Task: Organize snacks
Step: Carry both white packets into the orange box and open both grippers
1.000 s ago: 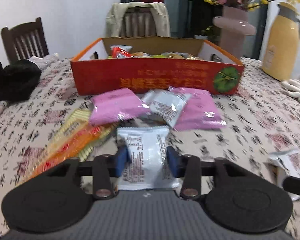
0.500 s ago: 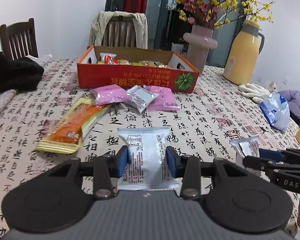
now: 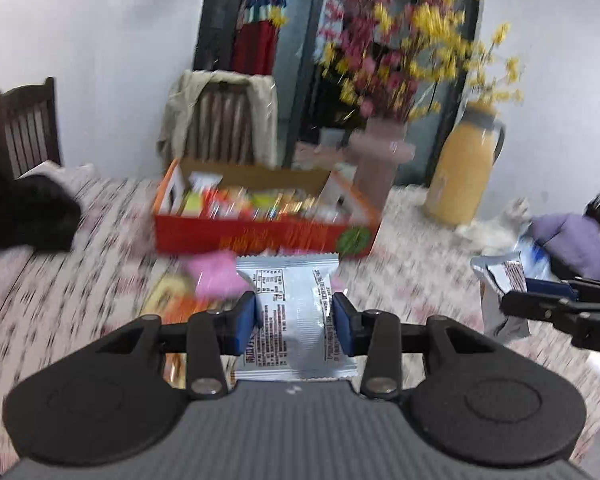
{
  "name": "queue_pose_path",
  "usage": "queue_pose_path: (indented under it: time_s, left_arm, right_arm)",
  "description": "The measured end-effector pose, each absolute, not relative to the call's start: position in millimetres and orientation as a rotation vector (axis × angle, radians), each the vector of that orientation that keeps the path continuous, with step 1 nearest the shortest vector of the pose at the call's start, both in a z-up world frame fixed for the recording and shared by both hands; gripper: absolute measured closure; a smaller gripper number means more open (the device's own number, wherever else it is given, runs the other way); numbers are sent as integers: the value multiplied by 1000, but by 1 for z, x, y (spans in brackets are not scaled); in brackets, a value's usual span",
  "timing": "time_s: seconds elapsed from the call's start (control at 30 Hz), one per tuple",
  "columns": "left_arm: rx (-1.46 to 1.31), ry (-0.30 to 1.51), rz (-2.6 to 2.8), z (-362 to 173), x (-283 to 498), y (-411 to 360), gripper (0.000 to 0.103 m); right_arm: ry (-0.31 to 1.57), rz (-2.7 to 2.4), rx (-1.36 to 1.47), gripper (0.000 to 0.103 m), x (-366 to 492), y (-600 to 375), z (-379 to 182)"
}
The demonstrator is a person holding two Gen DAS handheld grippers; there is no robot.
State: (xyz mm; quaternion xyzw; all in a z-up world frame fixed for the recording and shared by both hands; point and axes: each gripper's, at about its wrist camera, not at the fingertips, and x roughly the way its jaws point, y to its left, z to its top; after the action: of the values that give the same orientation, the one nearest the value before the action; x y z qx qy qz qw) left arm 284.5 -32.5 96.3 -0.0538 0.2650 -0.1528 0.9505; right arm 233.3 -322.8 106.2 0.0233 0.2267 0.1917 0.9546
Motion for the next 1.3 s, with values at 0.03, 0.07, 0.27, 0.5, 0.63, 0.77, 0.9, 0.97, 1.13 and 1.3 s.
queue_pose_path:
  time_s: [0.03,0.07,0.27,0.5,0.63,0.77,0.9,0.97,1.13,1.3]
  left_arm:
    - [-125,530,-331,107,298,-30,62]
    - [-134,521,-341,116,311,-29,62]
    - [-180,555,-365,141,433,-38,62]
    - [-194,648,-314,105,561,-58,62]
    - [-229,739,-280,75,624,-62,62]
    - [-228,756,-288,52,662,-70,61]
    - [-206,768,-271,38,682,-75,38]
    - [-220,739,-283,37,674,-69,31]
    - [-191,712,-283,53,649,-58,26]
    - [-158,678,-272,81,610,-46,23]
  right_arm:
    - [439,403,45,65,243,-324,123]
    - [429,412,43,65,252,-324,135]
    - [423,423,-32,65,367,-303,173]
    - [581,381,-26,65,531,-270,112]
    - [653,354,-30,65,588,-252,68]
    - [681,356,-28,63,617,-238,41]
    - [663,341,-65,56,622,-234,31]
    - [638,333,-65,48,618,-238,33]
    - [615,315,-57,46,602,-250,51]
    - [580,304,-66,45,570,-258,77]
